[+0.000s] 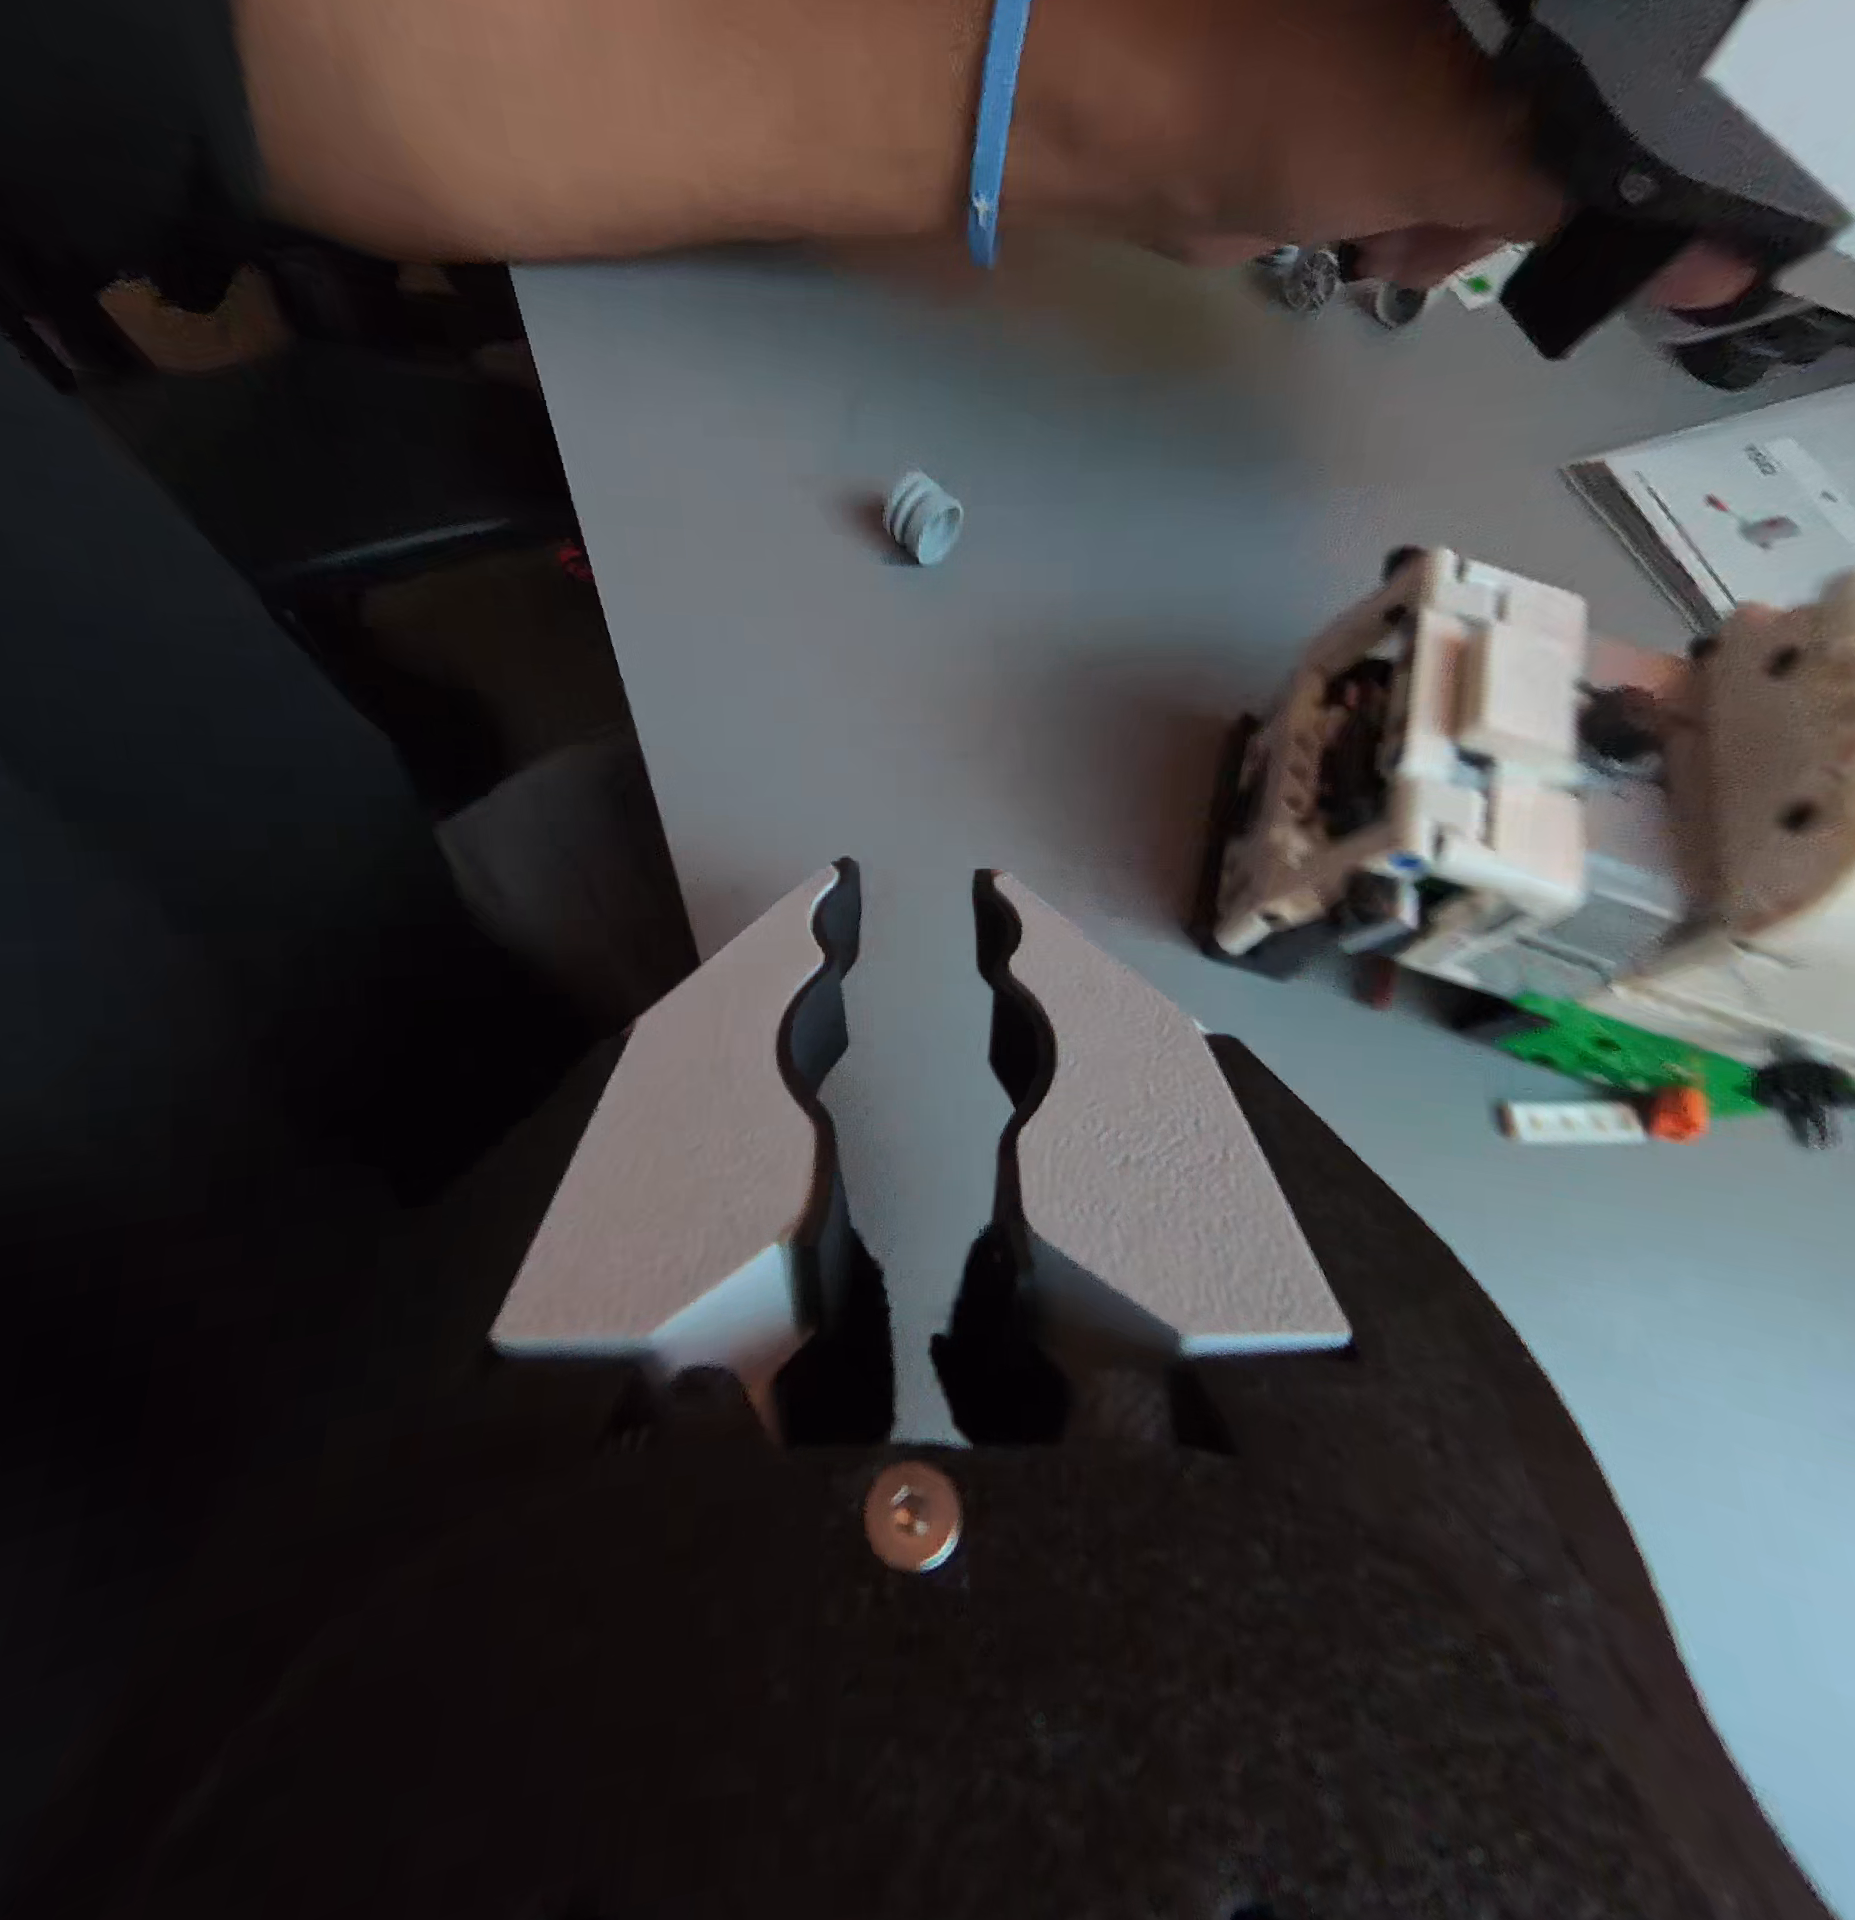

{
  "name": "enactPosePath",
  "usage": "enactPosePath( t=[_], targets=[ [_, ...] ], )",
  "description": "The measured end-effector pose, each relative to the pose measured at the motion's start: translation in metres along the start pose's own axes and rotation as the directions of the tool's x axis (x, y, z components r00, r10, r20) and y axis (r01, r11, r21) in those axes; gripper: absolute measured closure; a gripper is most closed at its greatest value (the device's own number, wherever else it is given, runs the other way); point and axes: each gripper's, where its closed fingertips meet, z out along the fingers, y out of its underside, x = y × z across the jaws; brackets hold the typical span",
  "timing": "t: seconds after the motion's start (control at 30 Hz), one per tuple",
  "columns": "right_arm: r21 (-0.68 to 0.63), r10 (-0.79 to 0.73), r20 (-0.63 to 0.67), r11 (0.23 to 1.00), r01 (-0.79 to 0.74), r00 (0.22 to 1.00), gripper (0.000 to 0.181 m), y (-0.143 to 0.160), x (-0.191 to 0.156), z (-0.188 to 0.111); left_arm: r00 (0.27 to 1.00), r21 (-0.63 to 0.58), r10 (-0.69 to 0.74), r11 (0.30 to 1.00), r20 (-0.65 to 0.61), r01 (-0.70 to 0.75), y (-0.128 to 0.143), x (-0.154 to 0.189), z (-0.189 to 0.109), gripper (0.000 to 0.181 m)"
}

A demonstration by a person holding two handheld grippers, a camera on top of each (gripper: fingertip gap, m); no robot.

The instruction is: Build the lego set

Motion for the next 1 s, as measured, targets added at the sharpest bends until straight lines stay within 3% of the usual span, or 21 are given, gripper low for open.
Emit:
enactPosePath(
  t=[0.1, 0.17, 0.3, 0.4, 0.47, 0.53, 0.7, 0.77, 0.87, 0.93, 1.0],
  targets=[
    [-0.006, 0.07, -0.038, 0.997, -0.071, 0.997, 0.151, -0.013, -0.004, 0.042, 1.0, 0.008, -0.008, 1.0, 0.006, 0.008, -0.002, -0.003, -0.002, 0.142],
    [0.002, 0.144, 0.032, 0.99, -0.144, 0.989, 0.148, -0.025, -0.014, 0.06, 1.0, 0.014, -0.009, 1.0, 0.007, 0.009, -0.004, -0.004, -0.003, 0.142],
    [-0.012, 0.099, 0.004, 0.995, -0.099, 0.995, 0.146, -0.04, -0.01, 0.084, 1.0, 0.021, -0.02, 1.0, 0.002, 0.02, -0.005, -0.004, -0.003, 0.142],
    [-0.033, 0.13, 0.062, 0.991, -0.128, 0.99, 0.147, -0.045, -0.017, 0.098, 1.0, 0.017, -0.021, 1.0, 0.004, 0.021, -0.003, -0.005, -0.003, 0.142],
    [-0.061, 0.121, 0.071, 0.991, -0.116, 0.99, 0.15, -0.043, -0.02, 0.105, 1.0, 0.015, -0.029, 0.999, 0.013, 0.029, -0.001, -0.01, -0.003, 0.142],
    [-0.07, 0.078, 0.04, 0.995, -0.075, 0.996, 0.166, -0.043, -0.018, 0.107, 0.999, 0.013, -0.038, 0.999, 0.037, 0.037, 0.002, -0.021, -0.005, 0.142],
    [-0.04, 0.017, 0.024, 0.999, -0.016, 1.0, 0.167, -0.063, -0.005, 0.092, 0.981, 0.029, -0.112, 0.994, 0.158, 0.109, 0.012, -0.078, -0.025, 0.142],
    [0.004, -0.048, -0.005, 0.999, 0.048, 0.999, 0.168, -0.099, 0.022, 0.062, 0.969, 0.043, -0.154, 0.988, 0.193, 0.148, 0.017, -0.103, -0.037, 0.142],
    [0.048, -0.113, -0.065, 0.992, 0.117, 0.991, 0.168, -0.156, 0.098, 0.021, 0.949, 0.085, -0.232, 0.972, 0.213, 0.219, 0.022, -0.133, -0.055, 0.142],
    [-0.032, -0.159, 0.022, 0.987, 0.16, 0.987, 0.168, -0.163, 0.141, 0.033, 0.934, 0.11, -0.271, 0.961, 0.231, 0.252, 0.024, -0.145, -0.062, 0.141],
    [-0.144, -0.252, 0.137, 0.952, 0.271, 0.958, 0.168, -0.143, 0.18, 0.075, 0.927, 0.113, -0.284, 0.958, 0.244, 0.264, 0.024, -0.149, -0.064, 0.142]
  ],
)
